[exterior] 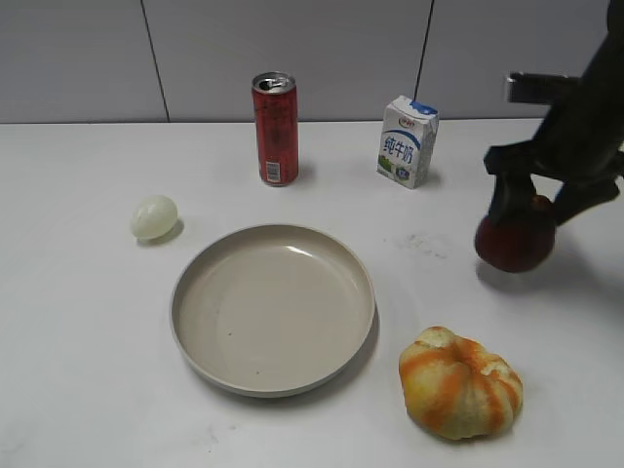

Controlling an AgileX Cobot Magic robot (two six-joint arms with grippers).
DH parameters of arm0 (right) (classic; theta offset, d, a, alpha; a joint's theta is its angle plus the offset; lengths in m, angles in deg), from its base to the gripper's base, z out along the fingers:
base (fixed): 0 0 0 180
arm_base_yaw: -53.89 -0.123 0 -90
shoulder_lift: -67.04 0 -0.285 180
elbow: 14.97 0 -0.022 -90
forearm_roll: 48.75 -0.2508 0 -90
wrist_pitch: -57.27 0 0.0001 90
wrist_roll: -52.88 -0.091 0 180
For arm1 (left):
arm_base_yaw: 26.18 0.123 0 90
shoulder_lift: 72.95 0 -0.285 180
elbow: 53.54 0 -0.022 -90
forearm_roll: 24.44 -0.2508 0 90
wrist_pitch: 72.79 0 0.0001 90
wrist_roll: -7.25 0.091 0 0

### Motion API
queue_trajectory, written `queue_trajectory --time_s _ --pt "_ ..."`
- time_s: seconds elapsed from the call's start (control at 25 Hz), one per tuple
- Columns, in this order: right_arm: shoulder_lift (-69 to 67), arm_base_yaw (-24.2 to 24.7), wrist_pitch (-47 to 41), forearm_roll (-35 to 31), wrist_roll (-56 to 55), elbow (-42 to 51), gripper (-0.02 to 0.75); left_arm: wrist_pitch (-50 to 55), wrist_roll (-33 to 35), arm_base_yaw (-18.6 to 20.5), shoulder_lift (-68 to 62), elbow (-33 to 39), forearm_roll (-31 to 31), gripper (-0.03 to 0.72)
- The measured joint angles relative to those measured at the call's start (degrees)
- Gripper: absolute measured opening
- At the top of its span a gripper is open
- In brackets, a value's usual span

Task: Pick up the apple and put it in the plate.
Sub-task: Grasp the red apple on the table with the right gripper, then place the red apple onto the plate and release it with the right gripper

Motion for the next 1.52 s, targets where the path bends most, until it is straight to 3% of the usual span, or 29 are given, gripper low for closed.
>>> queue_trajectory --time_s 0.44,0.6,0.84,1.04,1.24,1.36,1.52 --pt "-2.1 -27.8 0.1 -0.8 1.1 -12.4 0.573 0.0 0.0 0.0 0.0 0.0 0.0 0.526" --pt "-7.0 -32.7 1.1 -0.8 1.1 -13.9 0.573 0.0 0.0 0.0 0.0 0.0 0.0 0.526" --pt "-11.8 -33.1 2.0 0.2 1.6 -13.9 0.575 0.0 0.0 0.0 0.0 0.0 0.0 0.526" --pt "-12.0 -33.1 2.0 0.1 2.1 -14.8 0.657 0.0 0.0 0.0 0.0 0.0 0.0 0.525" --pt "-12.0 -32.2 -2.8 -1.3 2.2 -19.4 0.669 0.0 0.0 0.0 0.0 0.0 0.0 0.525" --pt "-12.0 -28.8 -9.7 -1.7 2.3 -24.9 0.669 0.0 0.0 0.0 0.0 0.0 0.0 0.525" --pt "-12.0 -19.9 -15.3 -0.6 2.3 -31.1 0.661 0.0 0.0 0.0 0.0 0.0 0.0 0.525"
